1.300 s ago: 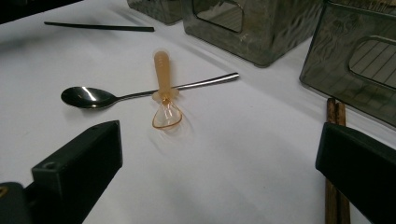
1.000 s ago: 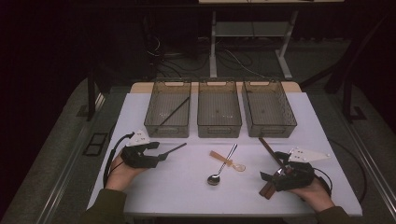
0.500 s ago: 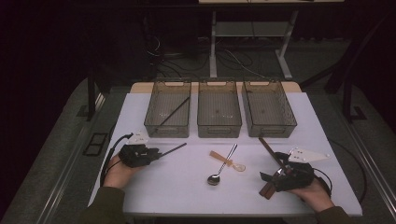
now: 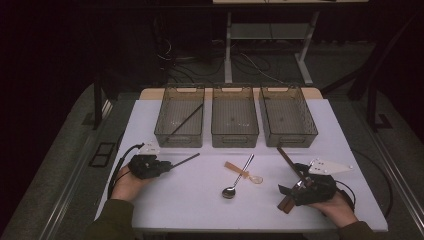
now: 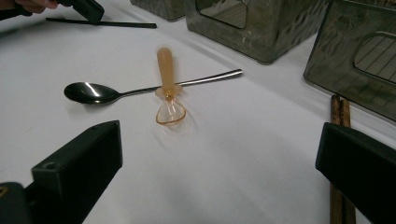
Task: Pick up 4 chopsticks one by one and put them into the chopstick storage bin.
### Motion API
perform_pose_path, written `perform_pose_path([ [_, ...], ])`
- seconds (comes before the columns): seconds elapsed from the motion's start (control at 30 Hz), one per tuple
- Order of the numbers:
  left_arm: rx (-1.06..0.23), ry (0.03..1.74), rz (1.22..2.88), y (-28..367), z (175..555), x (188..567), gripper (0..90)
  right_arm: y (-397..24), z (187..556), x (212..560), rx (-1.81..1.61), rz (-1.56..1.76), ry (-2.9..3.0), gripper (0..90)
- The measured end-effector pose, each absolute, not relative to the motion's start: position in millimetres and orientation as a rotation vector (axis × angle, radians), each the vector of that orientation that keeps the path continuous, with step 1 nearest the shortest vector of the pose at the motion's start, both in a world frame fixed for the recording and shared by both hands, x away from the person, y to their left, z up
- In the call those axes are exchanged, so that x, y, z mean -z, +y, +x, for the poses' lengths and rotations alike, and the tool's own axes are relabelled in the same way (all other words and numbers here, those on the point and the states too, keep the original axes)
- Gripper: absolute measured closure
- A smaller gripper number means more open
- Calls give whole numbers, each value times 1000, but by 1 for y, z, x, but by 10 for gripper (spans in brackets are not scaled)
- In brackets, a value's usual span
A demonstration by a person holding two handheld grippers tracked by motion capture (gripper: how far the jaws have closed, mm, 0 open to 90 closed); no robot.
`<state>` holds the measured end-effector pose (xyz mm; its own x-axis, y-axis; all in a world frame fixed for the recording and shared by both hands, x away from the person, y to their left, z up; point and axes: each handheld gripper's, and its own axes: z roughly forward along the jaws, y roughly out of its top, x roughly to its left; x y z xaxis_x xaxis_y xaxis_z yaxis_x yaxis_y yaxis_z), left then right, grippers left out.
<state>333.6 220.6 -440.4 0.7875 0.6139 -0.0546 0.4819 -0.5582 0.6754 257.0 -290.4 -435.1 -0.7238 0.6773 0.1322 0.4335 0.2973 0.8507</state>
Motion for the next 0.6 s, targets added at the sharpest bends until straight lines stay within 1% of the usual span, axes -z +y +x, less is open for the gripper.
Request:
perform_pose_path([
  [0.6,-208,813,2268,224,337,444,847,-289,257,436,-1391,1009,2318,3],
])
